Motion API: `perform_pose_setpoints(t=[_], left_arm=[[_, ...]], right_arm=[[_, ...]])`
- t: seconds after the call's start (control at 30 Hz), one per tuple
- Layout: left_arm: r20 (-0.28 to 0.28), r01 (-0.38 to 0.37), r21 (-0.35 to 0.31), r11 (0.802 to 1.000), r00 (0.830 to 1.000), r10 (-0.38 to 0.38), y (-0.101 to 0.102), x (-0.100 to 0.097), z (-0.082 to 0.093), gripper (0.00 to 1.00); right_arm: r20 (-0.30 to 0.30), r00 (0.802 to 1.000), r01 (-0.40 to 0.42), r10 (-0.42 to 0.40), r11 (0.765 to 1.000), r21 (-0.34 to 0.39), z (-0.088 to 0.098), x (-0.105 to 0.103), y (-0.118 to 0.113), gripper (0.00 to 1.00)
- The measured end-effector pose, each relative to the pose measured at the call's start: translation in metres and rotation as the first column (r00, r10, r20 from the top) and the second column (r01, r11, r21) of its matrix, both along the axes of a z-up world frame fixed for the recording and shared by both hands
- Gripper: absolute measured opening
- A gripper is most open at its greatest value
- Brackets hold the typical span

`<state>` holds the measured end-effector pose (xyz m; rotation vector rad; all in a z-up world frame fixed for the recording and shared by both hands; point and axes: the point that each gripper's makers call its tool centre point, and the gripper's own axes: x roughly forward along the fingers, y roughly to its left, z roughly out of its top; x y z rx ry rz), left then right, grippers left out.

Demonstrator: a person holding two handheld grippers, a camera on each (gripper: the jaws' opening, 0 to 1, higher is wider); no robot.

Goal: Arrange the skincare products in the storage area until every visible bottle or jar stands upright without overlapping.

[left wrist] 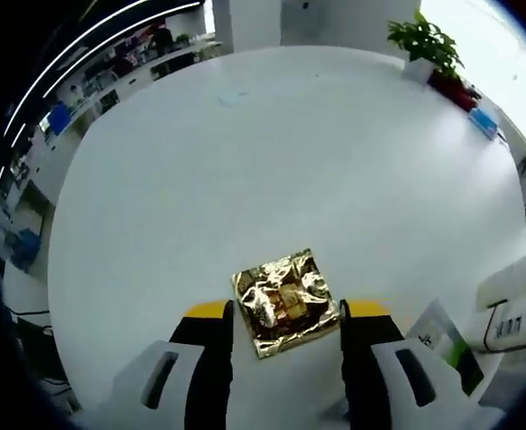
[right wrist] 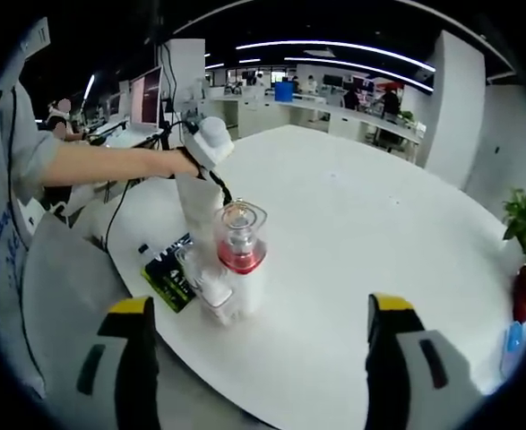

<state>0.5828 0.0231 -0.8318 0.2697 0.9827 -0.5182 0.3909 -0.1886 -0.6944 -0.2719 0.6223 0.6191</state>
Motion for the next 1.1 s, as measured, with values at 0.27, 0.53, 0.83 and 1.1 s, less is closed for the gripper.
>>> perform_pose_setpoints(t=[0.27,0.53,0.83,1.1], left_arm=[[0.0,0.005,-0.003,1.0,1.0,-0.005,0.001,0.002,0.0,0.37],[-0.007,0.038,0.001,0.999,0.999,-0.038,0.0,-0.002,0.0,0.36],[-0.018,0.057,0.001,0.998,0.998,-0.057,0.001,-0.008,0.001,0.36],[-0.021,0.088,0.014,0.996,0.996,-0.088,0.005,-0.015,0.006,0.37]], right_arm=[[0.008,1.0,-0.003,0.003,1.0,0.013,0.002,0.0,0.002,0.99],[0.009,1.0,0.0,0.0,1.0,0.019,0.004,-0.001,0.002,0.99],[0.021,1.0,-0.013,0.013,1.0,0.02,0.008,0.0,0.006,1.0],[0.024,0.999,-0.028,0.028,1.0,0.008,0.009,0.0,0.009,1.0]])
